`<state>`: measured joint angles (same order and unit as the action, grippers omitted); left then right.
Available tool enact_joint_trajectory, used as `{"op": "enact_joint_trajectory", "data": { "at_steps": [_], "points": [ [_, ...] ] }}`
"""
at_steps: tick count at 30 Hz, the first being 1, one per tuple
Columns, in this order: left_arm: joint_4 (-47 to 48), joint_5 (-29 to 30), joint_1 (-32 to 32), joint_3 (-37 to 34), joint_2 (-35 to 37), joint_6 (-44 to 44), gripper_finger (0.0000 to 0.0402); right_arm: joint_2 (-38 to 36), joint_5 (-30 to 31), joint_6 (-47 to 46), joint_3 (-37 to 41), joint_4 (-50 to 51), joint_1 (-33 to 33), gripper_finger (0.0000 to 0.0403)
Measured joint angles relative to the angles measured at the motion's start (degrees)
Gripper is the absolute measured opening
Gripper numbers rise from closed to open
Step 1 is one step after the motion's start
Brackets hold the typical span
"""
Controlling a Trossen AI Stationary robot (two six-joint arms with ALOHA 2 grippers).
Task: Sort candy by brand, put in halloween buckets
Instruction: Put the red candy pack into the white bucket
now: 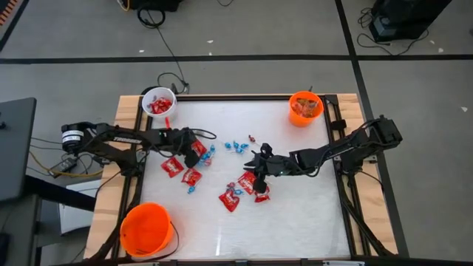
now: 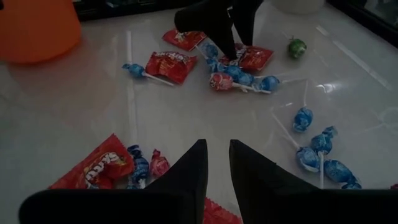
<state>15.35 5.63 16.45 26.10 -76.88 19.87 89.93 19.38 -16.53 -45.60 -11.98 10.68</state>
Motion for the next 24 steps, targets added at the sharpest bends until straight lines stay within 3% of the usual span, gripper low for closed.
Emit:
{"op": "enact_joint_trajectory", "data": {
  "at_steps": [8, 13, 18, 24],
  "points": [
    [-1.30, 0.14, -0.07, -0.45, -0.04, 0.29, 0.0095, 0.00, 0.00, 0.06, 0.00, 0.04, 0.00, 0.0080],
    [-2.56, 5.95, -0.11, -0.45, -0.15, 1.61, 0.0033, 0.00, 0.00, 0.00, 0.00, 0.05, 0.00, 0.0080],
    [0.85, 5.56, -0.33, 1.40, 2.02, -0.03, 0.0004, 0.00, 0.27, 0.40, 0.00, 0.06, 0.00, 0.0080],
    [14.60, 8.21, 0.20, 9.43, 4.53, -3.29, 0.0000, 0.00, 2.43, 2.15, 0.00, 0.49, 0.07, 0.0080]
  ]
}}
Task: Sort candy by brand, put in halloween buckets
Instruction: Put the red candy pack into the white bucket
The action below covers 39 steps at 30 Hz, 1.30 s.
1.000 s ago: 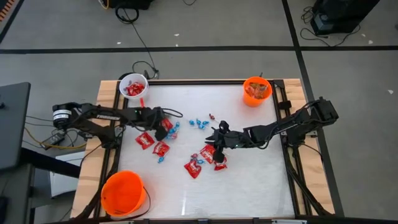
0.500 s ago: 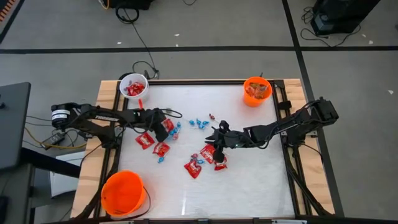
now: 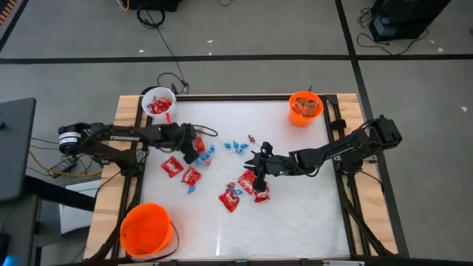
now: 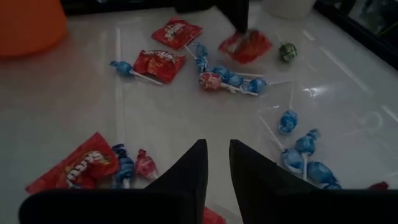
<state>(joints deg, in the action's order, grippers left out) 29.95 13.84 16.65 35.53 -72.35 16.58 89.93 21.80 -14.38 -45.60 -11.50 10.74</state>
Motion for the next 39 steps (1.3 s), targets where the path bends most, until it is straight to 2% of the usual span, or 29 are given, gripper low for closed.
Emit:
{"op": "enact_joint_trajectory", "data": {
  "at_steps": [4, 14, 17, 20, 24, 28, 33, 39],
  "points": [
    [12.33, 4.03, -0.05, 6.58, -0.05, -0.02, 0.0000, 0.00, 0.05, 0.62, 0.00, 0.92, 0.03, 0.0079],
    [28.70, 16.63, 3.30, 21.29, 0.10, 1.09, 0.0000, 0.00, 1.20, 0.85, 0.00, 0.99, 0.87, 0.0079],
    [32.43, 20.39, 5.39, 25.00, 0.16, -0.16, 0.0000, 0.00, 1.20, 0.86, 0.00, 0.97, 0.87, 0.0079],
    [37.51, 27.40, 8.25, 28.11, 0.17, -0.19, 0.0000, 0.00, 1.89, 0.96, 0.00, 0.98, 0.87, 0.0079],
    [42.05, 32.56, 14.59, 30.30, 0.69, 0.38, 0.0000, 0.00, 4.07, 0.98, 0.00, 2.15, 0.87, 0.0079],
    [38.93, 32.68, 22.32, 29.34, 0.99, -1.74, 0.0000, 0.00, 4.28, 0.95, 0.00, 2.09, 0.85, 0.0079],
    [35.16, 24.97, 30.88, 27.09, -0.64, -6.36, 0.0003, 0.00, 4.69, 0.62, 0.00, 1.78, 0.92, 0.0079],
    [35.15, 24.83, 30.36, 27.14, -1.45, -6.07, 0.0042, 0.00, 4.44, 0.88, 0.02, 2.04, 0.99, 0.0079]
  ]
}}
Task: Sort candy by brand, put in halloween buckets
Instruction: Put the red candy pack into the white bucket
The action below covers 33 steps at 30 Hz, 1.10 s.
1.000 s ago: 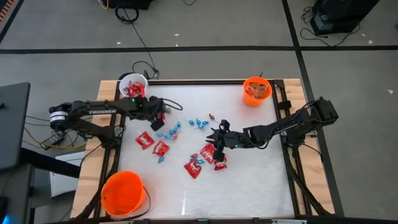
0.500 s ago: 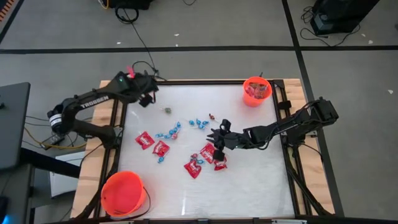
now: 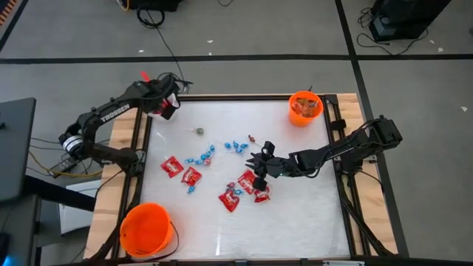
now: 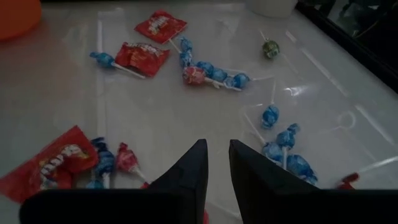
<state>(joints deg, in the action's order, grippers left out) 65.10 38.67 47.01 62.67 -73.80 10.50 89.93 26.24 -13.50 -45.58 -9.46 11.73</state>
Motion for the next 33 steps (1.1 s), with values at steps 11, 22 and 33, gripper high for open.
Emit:
{"op": "enact_joint_trajectory", "data": {
  "at_steps": [11, 22, 33],
  "points": [
    [3.86, -2.21, -1.62, 0.04, 2.32, -0.85, 0.0172, 0.00, -0.37, -1.67, 0.00, -0.78, 0.69, 0.0079],
    [6.39, -20.60, -21.12, -1.08, 13.72, 6.87, 0.0177, 0.00, 1.75, -6.08, 0.00, 0.12, 2.97, 0.0079],
    [-0.10, -29.41, -50.15, -16.26, 14.93, 26.91, 0.0177, 0.00, 4.37, -6.95, 0.00, -2.67, 5.47, 0.0079]
  ]
}}
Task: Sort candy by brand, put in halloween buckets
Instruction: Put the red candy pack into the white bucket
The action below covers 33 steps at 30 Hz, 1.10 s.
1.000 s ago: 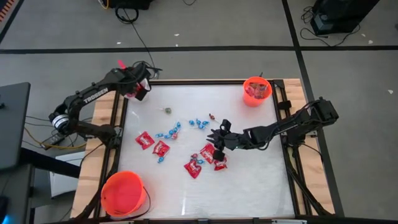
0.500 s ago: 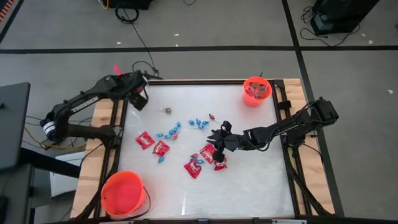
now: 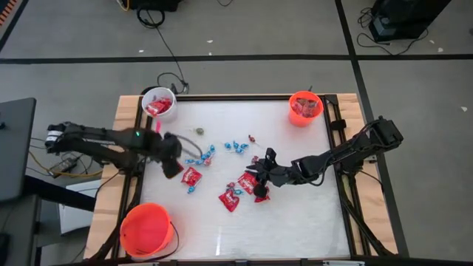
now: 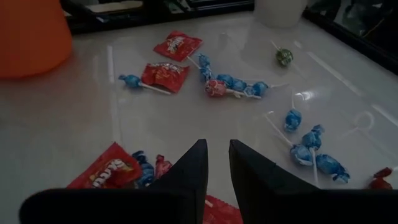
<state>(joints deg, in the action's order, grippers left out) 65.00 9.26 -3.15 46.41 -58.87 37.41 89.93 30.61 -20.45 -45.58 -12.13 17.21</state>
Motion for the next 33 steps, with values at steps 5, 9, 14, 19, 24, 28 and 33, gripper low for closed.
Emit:
{"op": "enact_joint_trajectory", "data": {
  "at_steps": [5, 9, 14, 19, 24, 28, 33],
  "points": [
    [-6.14, 1.40, -5.03, -7.29, 0.02, 7.97, 0.0179, 0.00, 0.00, -0.02, 0.00, -0.32, 0.31, 0.0079],
    [-9.70, 2.68, -5.21, -11.72, 0.01, 9.97, 0.0189, 0.00, -0.02, -0.02, 0.00, -0.46, 0.30, 0.0079],
    [-12.92, 1.55, -5.21, -17.06, -0.72, 14.30, 0.0229, 0.00, -0.20, -0.02, 0.00, -0.47, 0.29, 0.0079],
    [-18.08, 1.48, -5.21, -21.02, -2.86, 15.61, 0.0286, 0.00, -0.22, -0.05, 0.00, -0.22, 0.29, 0.0079],
    [-23.66, 1.77, -5.19, -22.93, -4.66, 13.16, 0.0303, 0.00, -0.68, -0.37, 0.00, 0.07, 0.29, 0.0079],
    [-24.13, 2.40, -5.21, -22.95, -4.98, 12.41, 0.0261, 0.00, -0.92, -0.28, 0.00, 0.28, 0.29, 0.0079],
    [-26.32, 3.31, -5.21, -23.22, -5.06, 12.37, 0.0175, 0.00, -0.94, -0.09, 0.00, 0.25, 0.29, 0.0079]
  ]
}}
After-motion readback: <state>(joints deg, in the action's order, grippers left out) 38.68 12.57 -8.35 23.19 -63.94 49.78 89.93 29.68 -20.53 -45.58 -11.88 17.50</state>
